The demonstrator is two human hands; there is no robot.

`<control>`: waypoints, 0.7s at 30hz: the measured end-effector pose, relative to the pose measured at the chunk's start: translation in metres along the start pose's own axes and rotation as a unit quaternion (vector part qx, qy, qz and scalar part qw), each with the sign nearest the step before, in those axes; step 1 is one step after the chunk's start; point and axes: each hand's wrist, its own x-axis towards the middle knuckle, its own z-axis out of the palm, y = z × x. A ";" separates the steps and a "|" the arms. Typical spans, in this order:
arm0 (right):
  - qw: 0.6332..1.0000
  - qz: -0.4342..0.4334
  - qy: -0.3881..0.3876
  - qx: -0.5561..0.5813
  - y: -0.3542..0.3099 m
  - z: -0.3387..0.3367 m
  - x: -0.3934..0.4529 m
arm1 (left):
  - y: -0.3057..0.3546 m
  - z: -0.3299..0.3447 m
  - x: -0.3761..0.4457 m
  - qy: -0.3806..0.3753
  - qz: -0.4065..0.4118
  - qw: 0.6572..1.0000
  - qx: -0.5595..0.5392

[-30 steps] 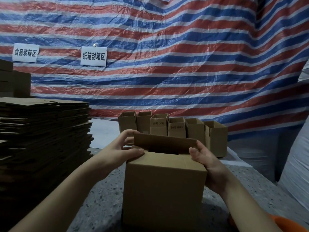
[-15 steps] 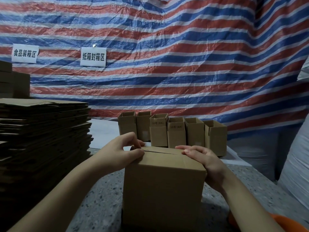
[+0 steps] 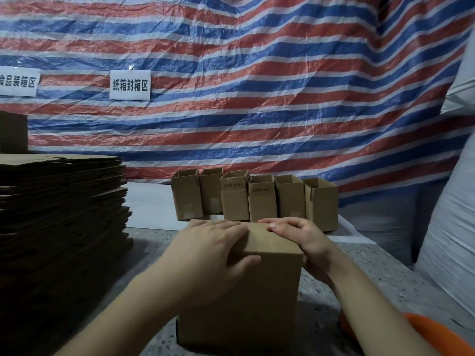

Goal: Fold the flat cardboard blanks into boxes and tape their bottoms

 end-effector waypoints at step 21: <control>0.929 0.010 0.163 -0.331 -0.014 -0.025 -0.024 | 0.024 0.018 0.000 0.046 -0.016 0.996 0.072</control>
